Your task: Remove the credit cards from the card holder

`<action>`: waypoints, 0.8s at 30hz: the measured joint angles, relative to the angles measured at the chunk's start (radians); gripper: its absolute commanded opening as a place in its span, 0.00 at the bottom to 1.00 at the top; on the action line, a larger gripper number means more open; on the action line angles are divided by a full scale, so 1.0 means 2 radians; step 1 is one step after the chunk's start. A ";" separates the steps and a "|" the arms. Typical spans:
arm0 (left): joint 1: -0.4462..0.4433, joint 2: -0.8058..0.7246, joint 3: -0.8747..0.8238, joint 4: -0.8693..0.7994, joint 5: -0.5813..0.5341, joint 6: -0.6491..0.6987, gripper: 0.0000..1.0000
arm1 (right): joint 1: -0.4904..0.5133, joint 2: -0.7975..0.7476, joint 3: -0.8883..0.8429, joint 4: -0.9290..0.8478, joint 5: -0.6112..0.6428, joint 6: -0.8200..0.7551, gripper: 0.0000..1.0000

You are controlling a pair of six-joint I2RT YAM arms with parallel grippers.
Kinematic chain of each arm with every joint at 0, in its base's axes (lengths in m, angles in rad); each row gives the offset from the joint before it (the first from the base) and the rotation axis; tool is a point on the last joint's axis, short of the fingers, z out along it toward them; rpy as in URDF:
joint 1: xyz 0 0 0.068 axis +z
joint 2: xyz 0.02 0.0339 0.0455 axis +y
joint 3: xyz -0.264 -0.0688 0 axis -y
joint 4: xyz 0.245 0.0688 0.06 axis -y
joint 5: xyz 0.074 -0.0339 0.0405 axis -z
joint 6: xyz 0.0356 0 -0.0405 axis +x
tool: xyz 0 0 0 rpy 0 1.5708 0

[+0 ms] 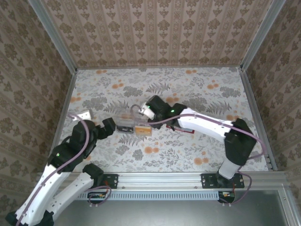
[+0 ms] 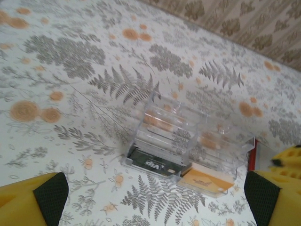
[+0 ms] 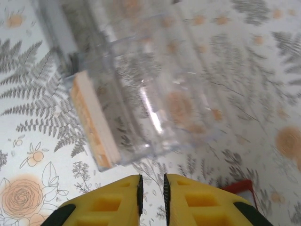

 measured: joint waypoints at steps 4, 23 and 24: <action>-0.003 0.077 -0.004 0.040 0.042 -0.002 0.94 | -0.050 -0.063 -0.064 0.040 -0.025 0.071 0.14; -0.158 0.543 0.218 0.179 0.138 0.016 0.65 | -0.309 -0.182 -0.341 0.141 -0.082 0.343 0.25; -0.159 0.563 0.230 0.183 0.145 0.016 0.63 | -0.314 -0.176 -0.343 0.147 -0.089 0.349 0.24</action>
